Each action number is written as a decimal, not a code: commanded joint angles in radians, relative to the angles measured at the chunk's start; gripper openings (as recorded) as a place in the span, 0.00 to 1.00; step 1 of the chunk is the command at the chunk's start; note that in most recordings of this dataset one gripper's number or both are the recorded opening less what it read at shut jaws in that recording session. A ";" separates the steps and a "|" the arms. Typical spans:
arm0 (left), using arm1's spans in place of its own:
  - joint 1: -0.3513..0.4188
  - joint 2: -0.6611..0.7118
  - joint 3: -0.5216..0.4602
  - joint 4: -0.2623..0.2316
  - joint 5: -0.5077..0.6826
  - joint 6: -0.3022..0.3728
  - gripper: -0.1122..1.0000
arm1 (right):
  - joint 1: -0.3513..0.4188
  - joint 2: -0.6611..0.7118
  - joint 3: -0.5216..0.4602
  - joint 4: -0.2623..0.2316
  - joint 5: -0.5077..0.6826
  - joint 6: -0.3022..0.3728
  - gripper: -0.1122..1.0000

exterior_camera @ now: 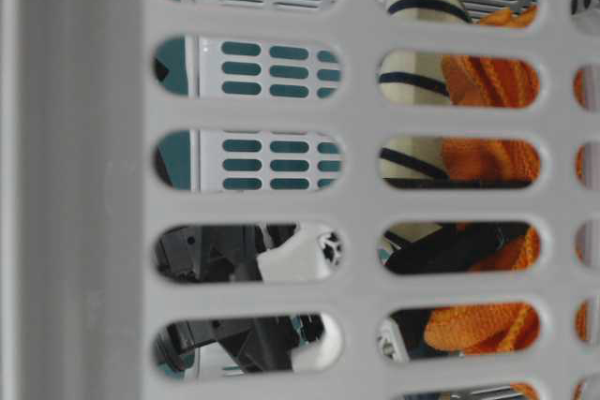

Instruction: Pick up the orange cloth from the shopping basket with the left arm.

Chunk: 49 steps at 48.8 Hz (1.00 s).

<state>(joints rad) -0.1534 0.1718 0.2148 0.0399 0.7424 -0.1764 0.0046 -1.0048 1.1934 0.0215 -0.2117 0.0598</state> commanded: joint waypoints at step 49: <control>0.003 -0.061 -0.742 0.005 0.698 0.006 0.23 | -0.002 -0.041 0.009 0.005 0.002 0.000 0.09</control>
<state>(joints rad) -0.1519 0.1058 -0.4679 0.0414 1.4189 -0.1687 0.0046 -1.0523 1.2088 0.0215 -0.2071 0.0598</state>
